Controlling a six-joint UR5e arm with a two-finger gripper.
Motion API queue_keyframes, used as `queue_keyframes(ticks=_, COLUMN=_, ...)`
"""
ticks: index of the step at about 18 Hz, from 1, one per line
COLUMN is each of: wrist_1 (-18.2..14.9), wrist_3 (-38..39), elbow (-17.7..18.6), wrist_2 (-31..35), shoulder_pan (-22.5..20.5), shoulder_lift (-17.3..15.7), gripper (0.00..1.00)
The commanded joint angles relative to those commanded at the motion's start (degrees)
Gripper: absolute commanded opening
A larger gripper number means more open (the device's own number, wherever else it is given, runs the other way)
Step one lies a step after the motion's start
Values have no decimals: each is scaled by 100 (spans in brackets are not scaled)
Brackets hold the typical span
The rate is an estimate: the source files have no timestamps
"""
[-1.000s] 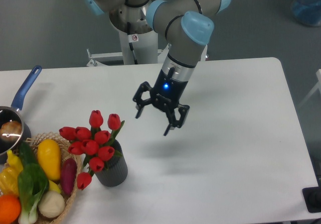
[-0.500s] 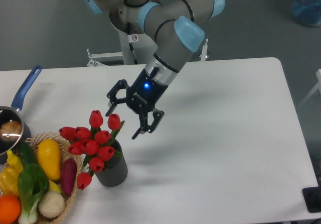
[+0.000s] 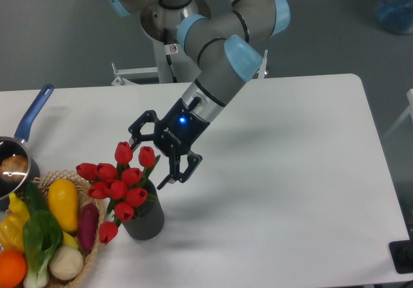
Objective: Pick up the flowers from the vase
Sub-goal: 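Move the open gripper toward the red tulip stems above the vase, then close the gripper around the tulip stems just below the blooms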
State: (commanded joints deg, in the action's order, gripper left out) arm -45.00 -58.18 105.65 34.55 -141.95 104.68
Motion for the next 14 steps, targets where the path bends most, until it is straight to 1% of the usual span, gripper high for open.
queue_keyframes(ticks=2, wrist_1=0, wrist_3=0, elbow=0, wrist_2=-88, shoulder_pan=9, shoulder_lift=0, gripper=100)
queue_keyframes(ticks=4, wrist_1=-9, wrist_3=-17, elbow=-35, wrist_2=-202, shoulder_pan=18, shoulder_lift=44, gripper=88)
queue_keyframes(ticks=5, wrist_1=-9, wrist_3=-18, elbow=-61, wrist_2=-263, shoulder_pan=26, shoulder_lift=79, gripper=77)
queue_keyframes(ticks=8, wrist_1=-9, wrist_3=-18, elbow=-106, wrist_2=-290, shoulder_pan=79, shoulder_lift=141, gripper=26)
queue_keyframes(ticks=9, wrist_1=-17, wrist_3=-9, elbow=-106, wrist_2=-290, shoulder_pan=79, shoulder_lift=132, gripper=8)
queue_keyframes(ticks=10, wrist_1=-17, wrist_3=0, elbow=-97, wrist_2=-290, shoulder_pan=79, shoulder_lift=132, gripper=0)
queue_keyframes(ticks=14, wrist_1=-35, wrist_3=17, elbow=-97, wrist_2=-211, shoulder_pan=18, shoulder_lift=27, gripper=0)
